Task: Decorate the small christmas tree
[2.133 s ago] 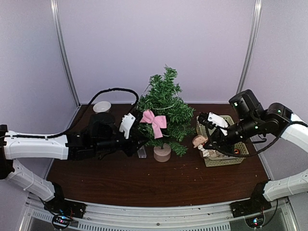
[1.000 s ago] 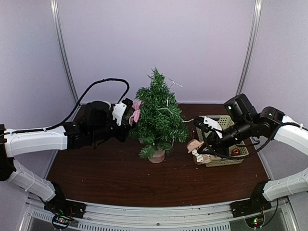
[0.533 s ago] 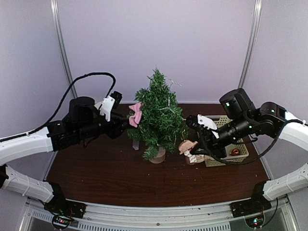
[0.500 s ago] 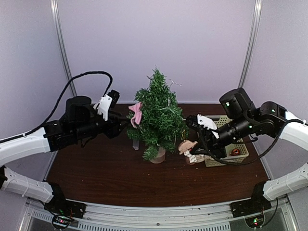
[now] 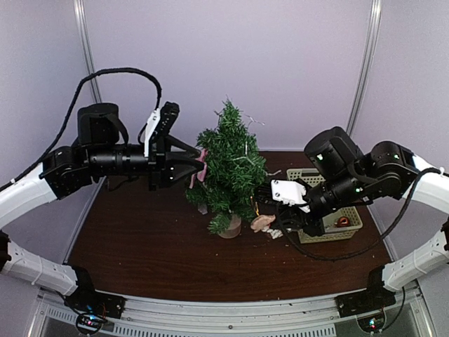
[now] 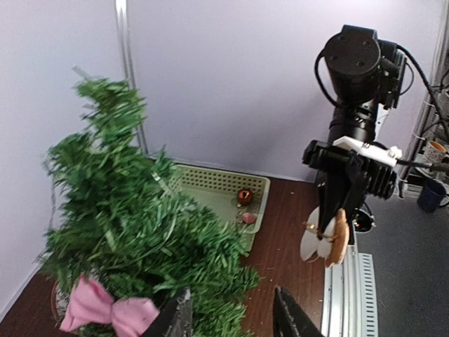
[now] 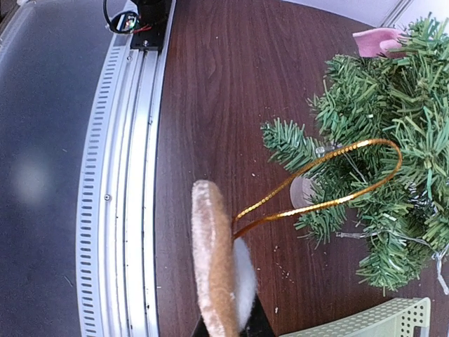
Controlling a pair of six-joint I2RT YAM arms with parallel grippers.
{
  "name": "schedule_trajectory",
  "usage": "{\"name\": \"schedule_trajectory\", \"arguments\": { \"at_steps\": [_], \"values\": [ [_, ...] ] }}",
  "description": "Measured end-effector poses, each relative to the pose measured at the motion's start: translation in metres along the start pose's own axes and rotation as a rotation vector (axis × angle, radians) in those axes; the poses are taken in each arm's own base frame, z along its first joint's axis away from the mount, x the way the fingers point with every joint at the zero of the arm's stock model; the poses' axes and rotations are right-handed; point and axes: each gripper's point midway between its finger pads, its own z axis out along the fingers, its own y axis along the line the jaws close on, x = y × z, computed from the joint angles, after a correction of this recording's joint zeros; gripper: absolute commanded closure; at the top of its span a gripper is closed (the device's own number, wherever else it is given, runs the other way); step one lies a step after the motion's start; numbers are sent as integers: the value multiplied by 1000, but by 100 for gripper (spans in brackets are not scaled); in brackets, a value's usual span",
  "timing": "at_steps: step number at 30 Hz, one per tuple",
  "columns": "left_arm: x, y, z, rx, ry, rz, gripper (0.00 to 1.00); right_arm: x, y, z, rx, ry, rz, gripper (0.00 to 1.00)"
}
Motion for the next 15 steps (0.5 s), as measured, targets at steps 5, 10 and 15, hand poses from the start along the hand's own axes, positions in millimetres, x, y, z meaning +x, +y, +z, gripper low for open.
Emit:
{"name": "schedule_trajectory", "arguments": {
  "at_steps": [5,10,15],
  "values": [
    [-3,-23,40,117,41,1,62,5,-4,3,46,63,-49,100],
    [5,-36,77,182,111,-18,63,10,-9,1,86,106,-76,100],
    [15,-43,94,207,169,-40,67,12,-12,0,107,136,-100,100]
  ]
}}
